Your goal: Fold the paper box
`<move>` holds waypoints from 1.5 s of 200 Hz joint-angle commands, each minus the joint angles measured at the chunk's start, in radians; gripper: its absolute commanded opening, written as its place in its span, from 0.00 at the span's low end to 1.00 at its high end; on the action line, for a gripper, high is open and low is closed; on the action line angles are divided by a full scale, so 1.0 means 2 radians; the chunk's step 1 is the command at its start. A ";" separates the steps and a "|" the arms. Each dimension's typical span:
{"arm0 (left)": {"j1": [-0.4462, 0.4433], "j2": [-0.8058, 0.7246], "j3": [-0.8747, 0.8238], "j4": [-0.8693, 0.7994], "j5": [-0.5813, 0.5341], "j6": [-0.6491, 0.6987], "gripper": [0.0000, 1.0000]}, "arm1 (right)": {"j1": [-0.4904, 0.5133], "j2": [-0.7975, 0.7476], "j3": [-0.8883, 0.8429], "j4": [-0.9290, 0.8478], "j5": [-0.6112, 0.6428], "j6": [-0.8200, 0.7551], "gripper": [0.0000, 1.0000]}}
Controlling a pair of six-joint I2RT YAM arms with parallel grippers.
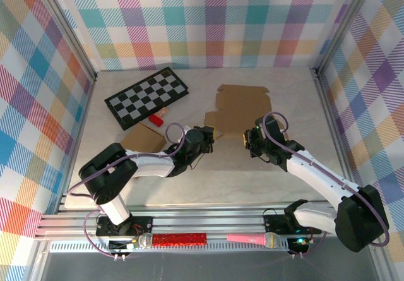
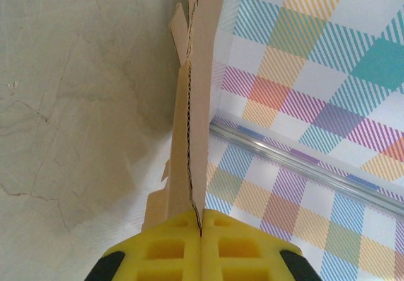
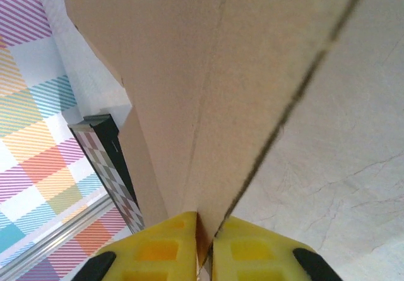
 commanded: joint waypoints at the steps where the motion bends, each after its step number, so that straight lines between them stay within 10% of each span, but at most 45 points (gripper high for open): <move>1: -0.010 -0.022 -0.008 0.001 -0.001 -0.008 0.00 | -0.011 -0.004 0.018 -0.003 0.001 -0.030 0.09; 61: 0.015 -0.093 0.040 -0.171 0.115 0.072 0.52 | -0.065 0.024 0.129 -0.058 -0.070 -0.146 0.00; 143: 0.087 -0.231 0.177 -0.567 0.119 0.348 0.52 | -0.090 0.067 0.368 -0.252 -0.121 -0.262 0.00; 218: 0.165 -0.293 0.214 -0.649 0.133 0.422 0.48 | -0.090 0.083 0.509 -0.419 -0.170 -0.257 0.00; 300: 0.203 -0.282 0.225 -0.691 0.202 0.442 0.47 | -0.086 0.295 0.603 -0.353 -0.187 -0.199 0.00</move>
